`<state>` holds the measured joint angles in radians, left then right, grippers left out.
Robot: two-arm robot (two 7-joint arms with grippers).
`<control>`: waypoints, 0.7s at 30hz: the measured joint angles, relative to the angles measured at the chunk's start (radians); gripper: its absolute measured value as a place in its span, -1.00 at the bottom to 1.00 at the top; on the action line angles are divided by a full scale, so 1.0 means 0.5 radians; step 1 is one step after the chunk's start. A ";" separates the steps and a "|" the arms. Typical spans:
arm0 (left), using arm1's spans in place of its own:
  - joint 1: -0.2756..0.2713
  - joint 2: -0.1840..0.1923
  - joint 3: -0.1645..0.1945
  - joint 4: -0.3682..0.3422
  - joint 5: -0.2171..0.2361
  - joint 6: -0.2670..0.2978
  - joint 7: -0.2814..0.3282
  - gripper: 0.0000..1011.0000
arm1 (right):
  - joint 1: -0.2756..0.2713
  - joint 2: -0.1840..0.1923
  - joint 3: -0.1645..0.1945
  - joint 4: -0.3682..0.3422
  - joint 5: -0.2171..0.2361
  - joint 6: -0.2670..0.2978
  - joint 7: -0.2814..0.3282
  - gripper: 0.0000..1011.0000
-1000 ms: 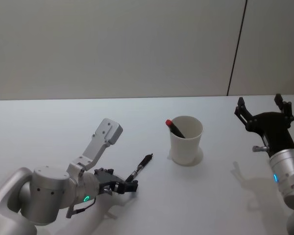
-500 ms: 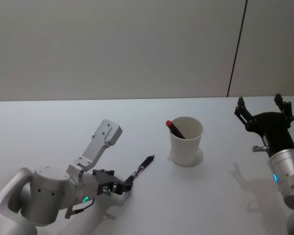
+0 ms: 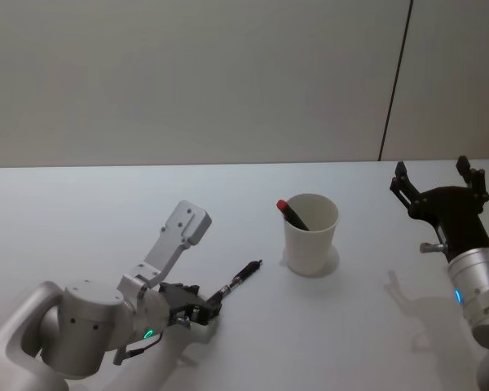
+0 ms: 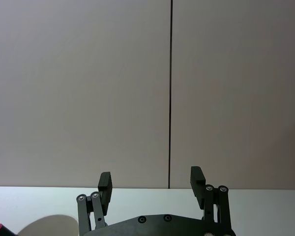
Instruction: Place the pen into the pen holder.
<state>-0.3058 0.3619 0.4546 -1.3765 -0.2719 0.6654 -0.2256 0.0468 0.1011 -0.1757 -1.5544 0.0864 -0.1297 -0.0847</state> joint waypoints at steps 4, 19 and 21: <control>-0.003 -0.010 0.010 -0.003 0.021 -0.005 -0.005 -0.22 | 0.000 0.000 0.000 0.000 0.000 0.000 0.000 0.98; -0.011 -0.028 0.022 -0.011 0.064 -0.015 -0.020 -0.75 | 0.000 0.000 0.000 0.000 0.000 0.000 0.000 0.98; -0.011 -0.029 0.021 -0.011 0.064 -0.016 -0.021 -0.75 | 0.000 0.000 0.000 0.000 0.000 0.000 0.000 0.98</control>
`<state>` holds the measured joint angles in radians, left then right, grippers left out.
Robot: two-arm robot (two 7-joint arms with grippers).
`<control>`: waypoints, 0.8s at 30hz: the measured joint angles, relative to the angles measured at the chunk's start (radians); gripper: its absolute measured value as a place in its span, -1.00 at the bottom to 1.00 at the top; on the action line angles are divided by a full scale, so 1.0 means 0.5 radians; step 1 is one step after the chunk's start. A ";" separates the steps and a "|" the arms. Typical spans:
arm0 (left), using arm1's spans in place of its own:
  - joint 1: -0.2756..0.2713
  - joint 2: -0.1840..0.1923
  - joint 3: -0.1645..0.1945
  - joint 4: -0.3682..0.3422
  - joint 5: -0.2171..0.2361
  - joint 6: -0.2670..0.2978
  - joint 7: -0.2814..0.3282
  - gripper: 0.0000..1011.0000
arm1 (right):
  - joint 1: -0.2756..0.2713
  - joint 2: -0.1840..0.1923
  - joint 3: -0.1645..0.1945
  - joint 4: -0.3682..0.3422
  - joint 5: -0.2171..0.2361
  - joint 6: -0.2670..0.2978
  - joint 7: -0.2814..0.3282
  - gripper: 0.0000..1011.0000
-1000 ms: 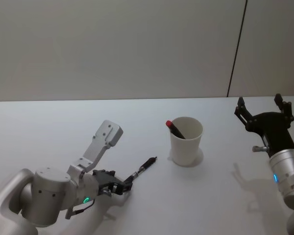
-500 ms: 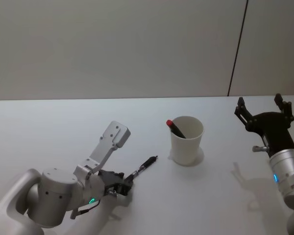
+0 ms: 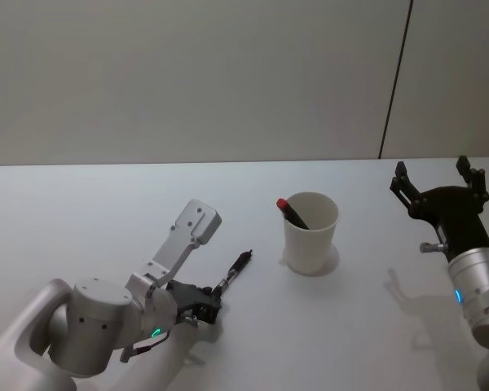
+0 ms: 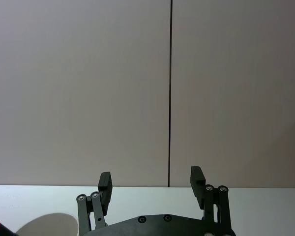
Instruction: Place the pen into the pen holder.
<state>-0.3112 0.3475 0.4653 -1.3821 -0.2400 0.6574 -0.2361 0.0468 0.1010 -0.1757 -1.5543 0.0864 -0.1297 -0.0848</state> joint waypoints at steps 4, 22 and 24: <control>0.001 0.001 -0.004 -0.006 0.000 -0.008 0.000 -0.75 | 0.000 0.000 0.000 0.000 0.000 0.000 0.000 0.98; 0.124 0.089 -0.061 -0.238 -0.039 -0.205 0.217 -0.75 | 0.000 0.000 0.000 0.000 0.000 0.000 0.000 0.98; 0.149 0.106 -0.069 -0.280 -0.041 -0.239 0.260 -0.75 | 0.000 0.000 0.000 0.000 0.000 0.000 0.000 0.98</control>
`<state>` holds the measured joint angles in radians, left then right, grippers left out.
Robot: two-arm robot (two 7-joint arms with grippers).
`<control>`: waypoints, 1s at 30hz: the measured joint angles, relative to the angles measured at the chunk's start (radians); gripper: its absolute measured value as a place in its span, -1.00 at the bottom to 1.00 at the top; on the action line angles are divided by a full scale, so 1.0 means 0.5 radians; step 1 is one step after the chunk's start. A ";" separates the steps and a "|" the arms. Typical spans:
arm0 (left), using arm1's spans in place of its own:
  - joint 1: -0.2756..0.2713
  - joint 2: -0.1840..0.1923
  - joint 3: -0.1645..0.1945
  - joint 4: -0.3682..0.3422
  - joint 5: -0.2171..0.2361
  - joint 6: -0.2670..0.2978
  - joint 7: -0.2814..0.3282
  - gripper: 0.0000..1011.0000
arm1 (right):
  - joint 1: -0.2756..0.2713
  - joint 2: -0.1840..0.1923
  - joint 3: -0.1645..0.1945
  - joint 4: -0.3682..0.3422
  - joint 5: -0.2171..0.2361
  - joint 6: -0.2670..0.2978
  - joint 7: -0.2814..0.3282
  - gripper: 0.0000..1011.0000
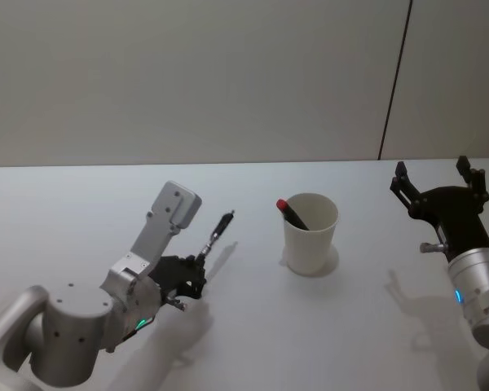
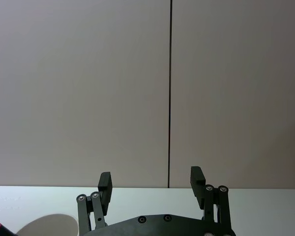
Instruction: Place the pen into the pen holder.
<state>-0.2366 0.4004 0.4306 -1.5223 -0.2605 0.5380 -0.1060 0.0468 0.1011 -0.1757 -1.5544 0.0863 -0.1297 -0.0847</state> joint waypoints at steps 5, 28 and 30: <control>0.044 0.031 -0.015 -0.075 0.003 -0.070 0.089 -0.75 | 0.000 0.000 0.000 0.000 0.000 0.000 0.000 0.98; 0.244 0.251 -0.111 -0.291 0.103 -0.748 0.170 -0.75 | 0.000 0.000 0.000 0.000 0.000 0.000 0.000 0.98; 0.250 0.270 -0.123 -0.290 0.103 -0.844 0.126 -0.75 | 0.000 0.000 0.000 0.000 0.000 0.000 0.000 0.98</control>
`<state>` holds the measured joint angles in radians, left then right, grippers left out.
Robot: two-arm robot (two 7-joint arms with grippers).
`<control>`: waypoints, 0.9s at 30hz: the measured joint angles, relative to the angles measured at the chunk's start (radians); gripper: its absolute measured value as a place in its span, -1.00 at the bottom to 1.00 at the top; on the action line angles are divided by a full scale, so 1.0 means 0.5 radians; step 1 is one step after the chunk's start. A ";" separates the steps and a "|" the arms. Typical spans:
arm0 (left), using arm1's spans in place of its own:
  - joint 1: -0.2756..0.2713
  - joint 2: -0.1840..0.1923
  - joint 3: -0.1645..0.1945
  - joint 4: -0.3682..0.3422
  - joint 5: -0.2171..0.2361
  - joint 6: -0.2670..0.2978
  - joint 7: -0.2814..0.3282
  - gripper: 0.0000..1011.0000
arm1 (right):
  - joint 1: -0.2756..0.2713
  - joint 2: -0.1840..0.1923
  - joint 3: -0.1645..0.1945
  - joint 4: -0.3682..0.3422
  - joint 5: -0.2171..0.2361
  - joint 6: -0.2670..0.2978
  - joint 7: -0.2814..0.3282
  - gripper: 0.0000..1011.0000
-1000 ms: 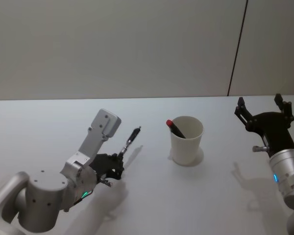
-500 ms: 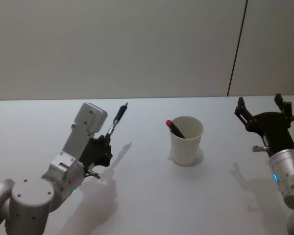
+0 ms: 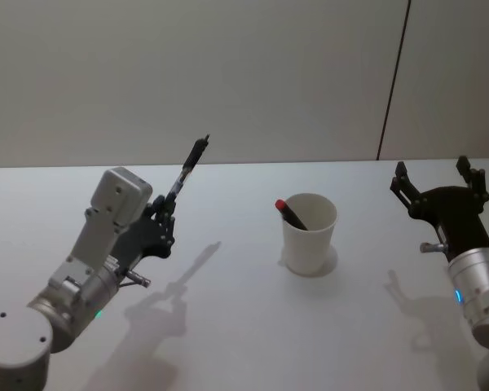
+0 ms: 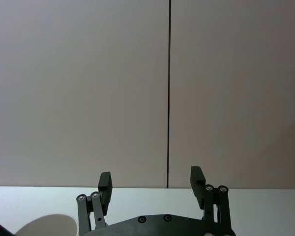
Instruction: Place the pen into the pen holder.
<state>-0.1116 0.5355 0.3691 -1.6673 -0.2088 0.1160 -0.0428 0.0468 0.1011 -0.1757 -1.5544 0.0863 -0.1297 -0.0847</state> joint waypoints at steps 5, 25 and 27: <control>0.005 0.042 -0.030 0.031 -0.009 -0.198 -0.110 -0.75 | 0.000 0.000 0.000 0.000 0.000 0.000 0.000 0.98; -0.115 0.103 -0.121 0.298 -0.221 -0.829 -0.797 -0.75 | 0.000 0.000 0.000 0.000 0.000 0.000 0.000 0.98; -0.141 0.102 -0.127 0.341 -0.254 -0.881 -0.887 -0.75 | 0.000 0.000 0.000 0.000 0.000 0.000 0.000 0.98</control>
<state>-0.1820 0.5868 0.3055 -1.4967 -0.3360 -0.3245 -0.4864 0.0468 0.1011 -0.1757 -1.5544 0.0863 -0.1297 -0.0847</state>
